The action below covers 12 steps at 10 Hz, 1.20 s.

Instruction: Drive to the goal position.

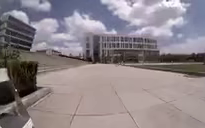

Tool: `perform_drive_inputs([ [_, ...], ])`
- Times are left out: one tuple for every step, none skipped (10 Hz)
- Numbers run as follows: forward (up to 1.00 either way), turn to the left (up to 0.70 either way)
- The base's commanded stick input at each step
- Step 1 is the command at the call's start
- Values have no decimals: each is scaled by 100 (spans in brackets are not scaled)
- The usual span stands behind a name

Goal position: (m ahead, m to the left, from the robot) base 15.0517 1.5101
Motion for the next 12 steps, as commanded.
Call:
perform_drive_inputs([
  [70,2],
  [70,2],
  [70,2],
  [70,2],
  [70,2],
  [70,2],
  [70,2],
  [70,2],
  [70,2],
  [70,2],
  [70,2],
  [70,2],
])
